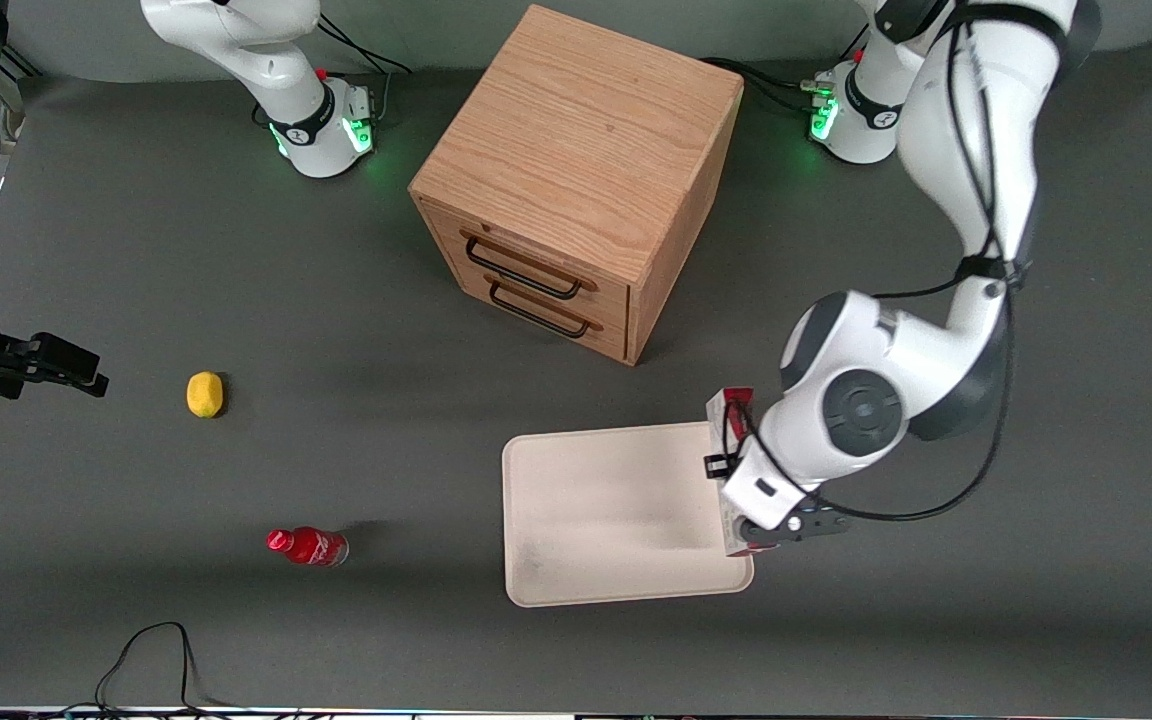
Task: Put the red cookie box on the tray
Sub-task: 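Lift the cookie box and carry it with the left gripper to the tray, then lower the cookie box onto the tray's edge and open the left gripper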
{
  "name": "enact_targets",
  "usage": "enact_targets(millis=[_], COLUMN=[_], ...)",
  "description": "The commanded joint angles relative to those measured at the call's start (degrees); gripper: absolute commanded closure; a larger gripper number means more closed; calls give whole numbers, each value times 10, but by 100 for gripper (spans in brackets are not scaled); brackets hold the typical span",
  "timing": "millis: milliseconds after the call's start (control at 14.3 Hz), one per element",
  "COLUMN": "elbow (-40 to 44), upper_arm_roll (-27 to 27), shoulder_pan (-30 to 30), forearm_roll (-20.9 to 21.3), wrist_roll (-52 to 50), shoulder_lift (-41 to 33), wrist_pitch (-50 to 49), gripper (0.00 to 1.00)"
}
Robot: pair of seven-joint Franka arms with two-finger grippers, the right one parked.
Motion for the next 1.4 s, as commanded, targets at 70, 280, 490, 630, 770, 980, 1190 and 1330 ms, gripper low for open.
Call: enact_targets(millis=[70,280,490,630,770,980,1190,1330], elbow=[22,-15,-16,-22,-27,-27,-31,-43], upper_arm_roll=[3,3,4,4,4,4,-3,-13], shoulder_pan=[-22,-19,-18,-18,-17,-11,2,17], forearm_roll=[57,59,59,67,76,74,72,69], wrist_roll=[-52,-48,-47,-46,-61,-60,-54,-47], shoulder_lift=[58,62,70,70,68,64,44,11], wrist_pitch=[40,92,93,109,135,133,120,92], gripper=[100,100,100,1,0,0,0,0])
